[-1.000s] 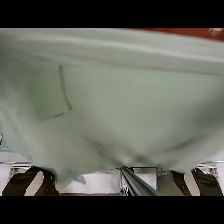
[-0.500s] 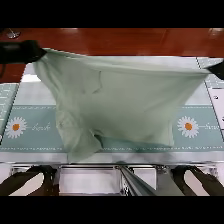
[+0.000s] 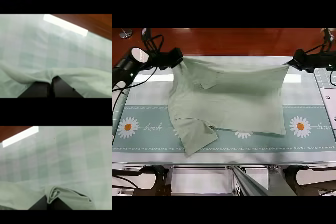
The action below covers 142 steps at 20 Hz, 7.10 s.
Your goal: Fold the shirts.
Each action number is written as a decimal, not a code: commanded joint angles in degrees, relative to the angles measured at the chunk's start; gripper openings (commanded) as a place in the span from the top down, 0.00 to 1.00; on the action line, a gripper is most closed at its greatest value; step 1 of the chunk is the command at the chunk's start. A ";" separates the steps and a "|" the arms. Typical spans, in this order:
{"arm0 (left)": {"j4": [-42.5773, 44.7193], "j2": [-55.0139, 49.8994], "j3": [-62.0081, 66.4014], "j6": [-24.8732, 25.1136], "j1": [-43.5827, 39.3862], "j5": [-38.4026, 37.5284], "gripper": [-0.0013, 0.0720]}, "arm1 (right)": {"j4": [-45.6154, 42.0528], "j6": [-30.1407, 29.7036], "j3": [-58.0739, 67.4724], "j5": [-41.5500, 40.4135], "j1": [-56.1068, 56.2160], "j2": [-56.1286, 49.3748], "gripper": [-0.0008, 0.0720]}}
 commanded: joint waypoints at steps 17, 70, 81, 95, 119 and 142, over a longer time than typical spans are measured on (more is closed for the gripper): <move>1.42 -11.26 3.45 8.74 7.52 -37.11 0.95 | -12.79 -0.63 -1.55 24.11 -1.29 -5.66 0.96; -24.37 24.72 -56.00 33.35 22.16 -29.51 0.95 | -2.47 2.58 -54.69 5.49 -8.00 26.32 0.14; -24.37 24.70 -43.82 31.85 25.11 -31.21 0.95 | -3.15 -3.78 -42.66 11.78 -7.61 22.91 0.96; -25.00 -9.90 1.29 16.41 14.21 -21.70 0.95 | 12.13 -5.79 -19.67 4.17 -6.29 3.30 0.96; -2.75 15.78 -13.40 15.13 15.17 -18.29 0.03 | 1.29 1.09 -12.31 14.19 -5.18 -10.21 0.13; -4.59 -5.68 3.56 11.41 -37.18 -10.27 0.96 | -8.52 9.14 -36.04 26.60 -4.92 64.32 0.96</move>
